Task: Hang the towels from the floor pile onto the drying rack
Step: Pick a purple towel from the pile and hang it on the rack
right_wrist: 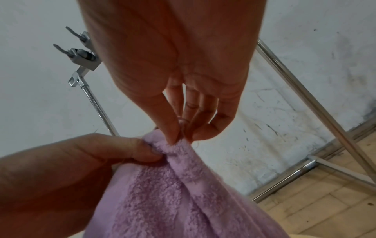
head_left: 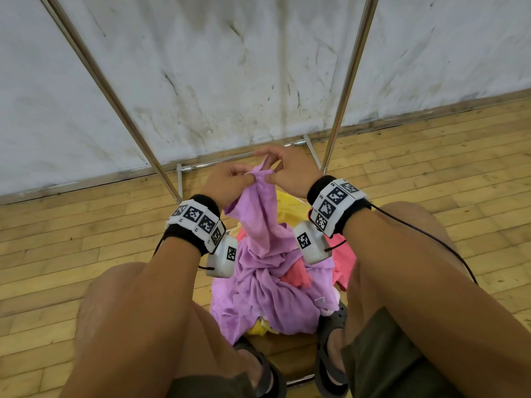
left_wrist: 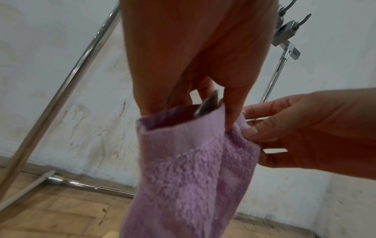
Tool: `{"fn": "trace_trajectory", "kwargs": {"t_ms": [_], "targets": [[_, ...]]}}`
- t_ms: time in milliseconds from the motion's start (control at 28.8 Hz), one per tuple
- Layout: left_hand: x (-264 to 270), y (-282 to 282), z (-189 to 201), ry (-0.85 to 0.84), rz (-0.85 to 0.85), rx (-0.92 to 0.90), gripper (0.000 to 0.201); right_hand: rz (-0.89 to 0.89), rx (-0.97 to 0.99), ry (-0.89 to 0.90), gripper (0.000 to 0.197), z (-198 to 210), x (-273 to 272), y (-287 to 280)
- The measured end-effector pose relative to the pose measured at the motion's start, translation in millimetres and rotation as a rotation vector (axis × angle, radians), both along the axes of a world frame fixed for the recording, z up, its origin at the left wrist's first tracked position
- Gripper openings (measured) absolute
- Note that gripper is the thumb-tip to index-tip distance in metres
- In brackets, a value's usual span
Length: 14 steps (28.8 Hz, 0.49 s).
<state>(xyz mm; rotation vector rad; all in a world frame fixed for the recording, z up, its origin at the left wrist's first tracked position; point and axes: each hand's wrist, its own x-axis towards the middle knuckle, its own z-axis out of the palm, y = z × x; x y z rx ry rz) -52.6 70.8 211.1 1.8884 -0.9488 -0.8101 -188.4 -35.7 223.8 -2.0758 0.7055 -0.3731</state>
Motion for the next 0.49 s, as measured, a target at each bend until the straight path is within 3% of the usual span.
{"fn": "trace_trajectory", "kwargs": {"t_ms": [208,312,417,486], "targets": [[1.2,-0.3,1.2,0.015,0.024,-0.016,0.021,-0.023,-0.079,0.091,0.014,-6.9,2.4,-4.3],[1.1,0.2,0.4,0.000,0.010,0.007,0.011,-0.065,-0.051,0.087,0.012,-8.3,2.1,-5.4],[-0.3,1.3,0.1,-0.049,0.020,0.030,0.022,-0.061,-0.061,0.086,0.007,-7.4,1.2,-5.8],[-1.1,1.4,1.7,-0.024,0.031,0.026,0.008,-0.060,-0.073,0.080,0.005,-4.9,0.2,-5.4]]}}
